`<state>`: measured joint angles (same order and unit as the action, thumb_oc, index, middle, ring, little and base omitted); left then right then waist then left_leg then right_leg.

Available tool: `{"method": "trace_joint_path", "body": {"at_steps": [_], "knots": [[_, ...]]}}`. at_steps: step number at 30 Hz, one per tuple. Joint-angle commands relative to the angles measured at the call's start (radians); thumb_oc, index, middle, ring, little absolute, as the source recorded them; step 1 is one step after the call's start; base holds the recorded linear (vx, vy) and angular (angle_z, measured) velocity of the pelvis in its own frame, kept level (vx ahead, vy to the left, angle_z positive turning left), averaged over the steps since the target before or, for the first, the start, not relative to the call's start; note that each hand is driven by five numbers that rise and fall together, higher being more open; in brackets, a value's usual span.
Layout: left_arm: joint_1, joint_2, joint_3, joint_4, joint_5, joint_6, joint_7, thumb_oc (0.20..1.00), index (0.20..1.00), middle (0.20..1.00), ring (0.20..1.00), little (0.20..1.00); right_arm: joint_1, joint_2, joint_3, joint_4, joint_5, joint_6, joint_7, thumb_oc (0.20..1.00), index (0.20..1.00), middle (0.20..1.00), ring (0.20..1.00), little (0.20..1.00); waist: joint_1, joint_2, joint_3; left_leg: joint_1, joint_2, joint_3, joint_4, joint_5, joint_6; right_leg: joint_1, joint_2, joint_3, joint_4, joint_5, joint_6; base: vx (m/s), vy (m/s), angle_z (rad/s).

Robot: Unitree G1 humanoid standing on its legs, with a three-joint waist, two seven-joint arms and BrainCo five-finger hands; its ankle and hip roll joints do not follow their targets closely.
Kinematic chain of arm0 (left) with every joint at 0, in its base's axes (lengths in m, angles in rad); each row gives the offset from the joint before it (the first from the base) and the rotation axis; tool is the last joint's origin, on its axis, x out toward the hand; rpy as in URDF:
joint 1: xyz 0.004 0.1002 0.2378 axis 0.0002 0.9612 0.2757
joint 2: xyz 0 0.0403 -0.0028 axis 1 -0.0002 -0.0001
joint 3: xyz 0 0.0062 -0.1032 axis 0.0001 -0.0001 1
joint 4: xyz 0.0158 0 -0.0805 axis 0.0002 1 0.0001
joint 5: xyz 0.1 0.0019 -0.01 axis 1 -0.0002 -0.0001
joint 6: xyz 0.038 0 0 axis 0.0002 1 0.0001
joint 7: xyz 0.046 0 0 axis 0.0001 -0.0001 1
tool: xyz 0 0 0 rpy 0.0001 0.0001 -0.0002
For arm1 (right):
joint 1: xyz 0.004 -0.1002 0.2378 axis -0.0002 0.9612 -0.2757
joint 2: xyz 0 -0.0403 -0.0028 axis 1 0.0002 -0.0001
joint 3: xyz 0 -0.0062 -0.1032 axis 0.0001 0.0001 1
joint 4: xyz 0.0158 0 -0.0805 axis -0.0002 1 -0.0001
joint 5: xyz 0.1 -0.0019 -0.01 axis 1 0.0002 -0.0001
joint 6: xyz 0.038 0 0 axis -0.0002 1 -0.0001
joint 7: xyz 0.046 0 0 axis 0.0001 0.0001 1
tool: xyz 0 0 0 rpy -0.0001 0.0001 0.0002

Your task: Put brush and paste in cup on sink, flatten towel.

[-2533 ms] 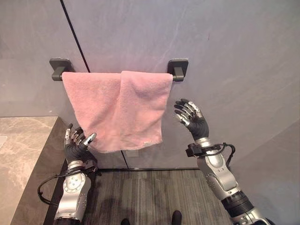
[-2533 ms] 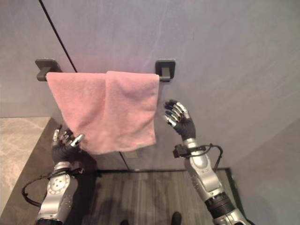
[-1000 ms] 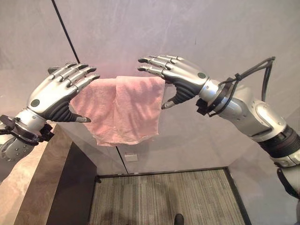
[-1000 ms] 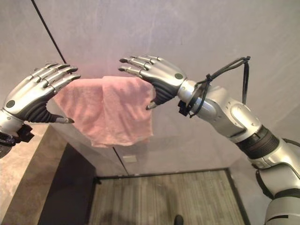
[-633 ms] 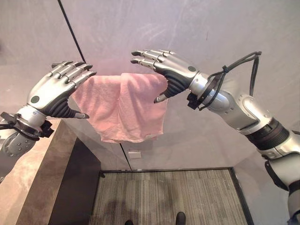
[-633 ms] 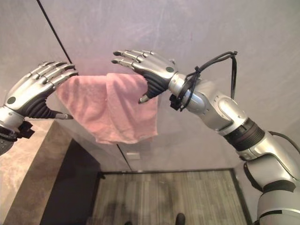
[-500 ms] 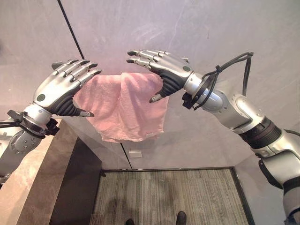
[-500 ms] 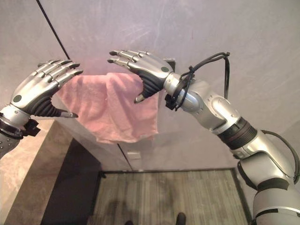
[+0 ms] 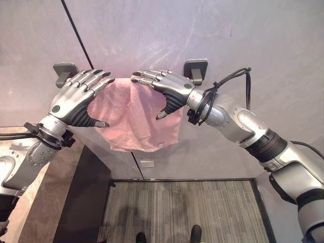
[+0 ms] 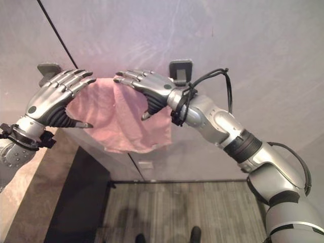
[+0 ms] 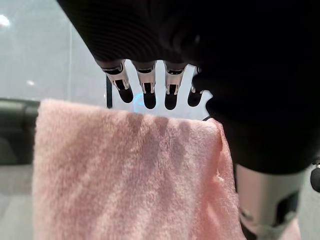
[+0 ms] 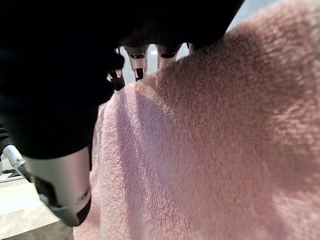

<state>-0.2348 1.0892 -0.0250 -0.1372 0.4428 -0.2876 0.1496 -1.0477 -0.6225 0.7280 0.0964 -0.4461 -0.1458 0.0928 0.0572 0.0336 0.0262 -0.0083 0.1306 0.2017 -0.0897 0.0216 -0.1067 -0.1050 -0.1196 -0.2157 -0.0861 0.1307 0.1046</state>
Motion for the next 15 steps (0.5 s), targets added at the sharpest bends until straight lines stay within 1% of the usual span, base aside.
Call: {"method": "trace_joint_path", "body": {"at_steps": [1, 7, 11, 15], "knots": [[-0.101, 0.027, -0.033, 0.0, 0.013, 0.012, 0.032, 1.0, 1.0, 1.0, 1.0, 1.0, -0.107, 0.038, 0.032, 0.022, 0.0, -0.006, 0.014, 1.0, 1.0, 1.0, 1.0, 1.0, 0.011, -0.085, 0.022, 0.026, -0.044, 0.006, 0.002, 0.007, 0.023, 0.059, -0.095, 0.043, -0.001, 0.007, 0.083, 0.0, 0.0, 0.0], [-0.1, 0.001, -0.062, 0.021, 0.026, 0.015, 0.024, 1.0, 1.0, 1.0, 1.0, 1.0, -0.083, 0.047, 0.039, 0.022, 0.023, -0.007, 0.029, 1.0, 1.0, 1.0, 1.0, 1.0, 0.004, -0.089, 0.023, 0.031, -0.042, 0.011, 0.002, 0.004, 0.023, 0.057, -0.092, 0.048, -0.001, 0.005, 0.083, 0.0, 0.0, 0.0], [-0.096, -0.022, -0.087, 0.075, 0.056, 0.029, 0.024, 1.0, 1.0, 1.0, 1.0, 1.0, -0.066, 0.043, 0.034, 0.0, 0.033, -0.01, 0.035, 1.0, 1.0, 1.0, 1.0, 1.0, -0.006, -0.089, 0.023, 0.035, -0.039, 0.018, 0.002, 0.002, 0.022, 0.056, -0.087, 0.057, -0.001, 0.003, 0.082, 0.0, 0.0, 0.0], [-0.083, -0.012, -0.076, 0.101, 0.075, 0.041, 0.023, 1.0, 1.0, 1.0, 1.0, 1.0, -0.05, 0.031, 0.021, -0.019, 0.041, -0.01, 0.037, 1.0, 1.0, 1.0, 1.0, 1.0, -0.008, -0.088, 0.024, 0.039, -0.037, 0.025, 0.002, 0.0, 0.022, 0.055, -0.086, 0.059, -0.001, 0.003, 0.082, 0.0, 0.0, -0.03]]}}
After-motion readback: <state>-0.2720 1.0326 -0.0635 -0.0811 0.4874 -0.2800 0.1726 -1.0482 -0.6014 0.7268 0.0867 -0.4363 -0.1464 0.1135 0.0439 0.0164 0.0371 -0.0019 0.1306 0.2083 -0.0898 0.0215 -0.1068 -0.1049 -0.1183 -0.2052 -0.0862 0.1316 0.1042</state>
